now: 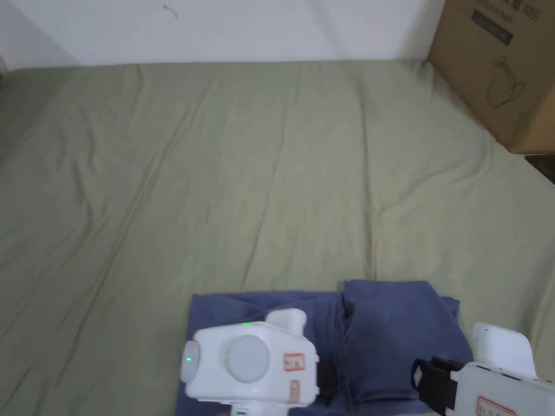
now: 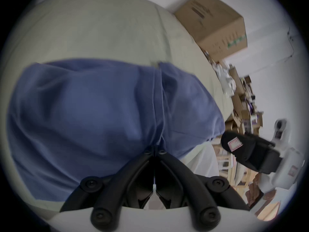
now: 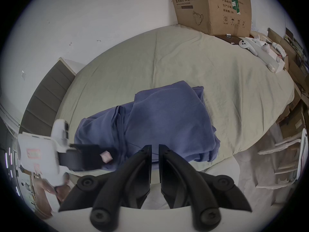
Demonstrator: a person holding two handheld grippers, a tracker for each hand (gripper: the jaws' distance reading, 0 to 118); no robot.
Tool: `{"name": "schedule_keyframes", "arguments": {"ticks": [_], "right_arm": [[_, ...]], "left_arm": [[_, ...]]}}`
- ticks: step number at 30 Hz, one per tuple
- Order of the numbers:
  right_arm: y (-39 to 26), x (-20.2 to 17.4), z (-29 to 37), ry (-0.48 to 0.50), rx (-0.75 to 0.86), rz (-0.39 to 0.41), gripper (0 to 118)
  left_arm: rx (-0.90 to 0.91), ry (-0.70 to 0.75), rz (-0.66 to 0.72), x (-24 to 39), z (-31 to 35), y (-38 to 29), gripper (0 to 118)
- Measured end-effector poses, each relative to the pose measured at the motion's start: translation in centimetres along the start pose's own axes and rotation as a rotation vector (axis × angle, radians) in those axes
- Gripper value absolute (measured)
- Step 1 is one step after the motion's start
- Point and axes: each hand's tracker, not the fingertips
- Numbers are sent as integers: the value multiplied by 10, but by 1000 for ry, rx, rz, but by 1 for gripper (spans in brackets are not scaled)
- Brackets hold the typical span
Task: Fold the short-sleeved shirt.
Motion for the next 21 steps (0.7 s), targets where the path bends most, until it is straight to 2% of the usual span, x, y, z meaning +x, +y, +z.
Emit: {"name": "schedule_keyframes", "arguments": {"ticks": [2,6,10,12,13,14,17,18,19,21], "right_arm": [[0,-1,2,-2,1,2,10],[2,-6,4,-12,4,22,10],[2,-12,5,-6,11,23,10],[2,-17,5,-7,14,39,10],[2,-19,5,-7,16,49,10],[2,-22,3,-8,18,55,10],[4,-30,-3,-6,8,62,10],[4,-33,-5,-4,6,63,10],[4,-37,-6,-1,3,69,10],[4,-43,-9,-3,-1,90,10]], "left_arm": [[-5,-16,7,9,-3,-4,1],[-10,-150,-24,22,6,-9,1],[61,-111,-37,7,37,-7,1],[123,-148,3,-17,61,-5,13],[136,-170,23,-32,75,-4,13],[133,-165,24,-45,86,-4,39],[143,-84,73,-91,114,-7,95],[162,-46,107,-108,119,-9,104],[196,-28,151,-125,126,-13,107],[249,-97,245,-158,134,-19,107]]}}
